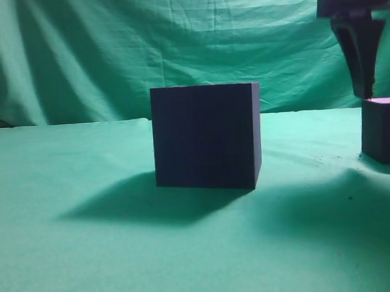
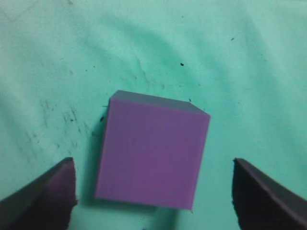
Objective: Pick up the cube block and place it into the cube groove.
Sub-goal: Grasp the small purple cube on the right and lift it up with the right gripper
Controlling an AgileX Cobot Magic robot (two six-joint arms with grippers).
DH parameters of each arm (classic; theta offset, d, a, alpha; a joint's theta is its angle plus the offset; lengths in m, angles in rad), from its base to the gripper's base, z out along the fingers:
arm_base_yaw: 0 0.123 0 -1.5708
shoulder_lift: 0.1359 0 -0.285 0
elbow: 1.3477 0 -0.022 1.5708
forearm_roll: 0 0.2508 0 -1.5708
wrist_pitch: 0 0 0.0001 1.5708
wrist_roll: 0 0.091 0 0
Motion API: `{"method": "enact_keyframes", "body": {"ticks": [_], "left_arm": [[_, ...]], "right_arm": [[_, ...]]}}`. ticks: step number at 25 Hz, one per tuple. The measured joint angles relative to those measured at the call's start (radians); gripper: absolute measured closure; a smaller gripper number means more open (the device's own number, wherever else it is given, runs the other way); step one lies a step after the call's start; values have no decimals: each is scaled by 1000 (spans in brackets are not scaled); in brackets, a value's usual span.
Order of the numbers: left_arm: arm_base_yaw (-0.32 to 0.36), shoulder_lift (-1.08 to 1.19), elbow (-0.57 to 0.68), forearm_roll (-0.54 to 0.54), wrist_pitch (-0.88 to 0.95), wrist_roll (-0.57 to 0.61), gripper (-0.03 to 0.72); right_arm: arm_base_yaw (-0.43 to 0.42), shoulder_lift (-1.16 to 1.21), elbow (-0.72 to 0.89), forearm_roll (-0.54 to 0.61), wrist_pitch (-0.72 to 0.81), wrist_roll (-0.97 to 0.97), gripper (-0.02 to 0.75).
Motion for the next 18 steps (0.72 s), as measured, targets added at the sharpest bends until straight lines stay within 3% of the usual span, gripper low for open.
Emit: {"method": "enact_keyframes", "body": {"ticks": [3, 7, 12, 18], "left_arm": [[0, 0, 0, 0, 0, 0, 688], [0, 0, 0, 0, 0, 0, 688], [0, 0, 0, 0, 0, 0, 688], [0, 0, 0, 0, 0, 0, 688]], "right_arm": [[0, 47, 0, 0, -27, 0, 161], [0, 82, -2, -2, -40, 16, 302], [0, 88, -23, -5, -16, 41, 316], [25, 69, -192, -3, 102, -10, 316]]}}
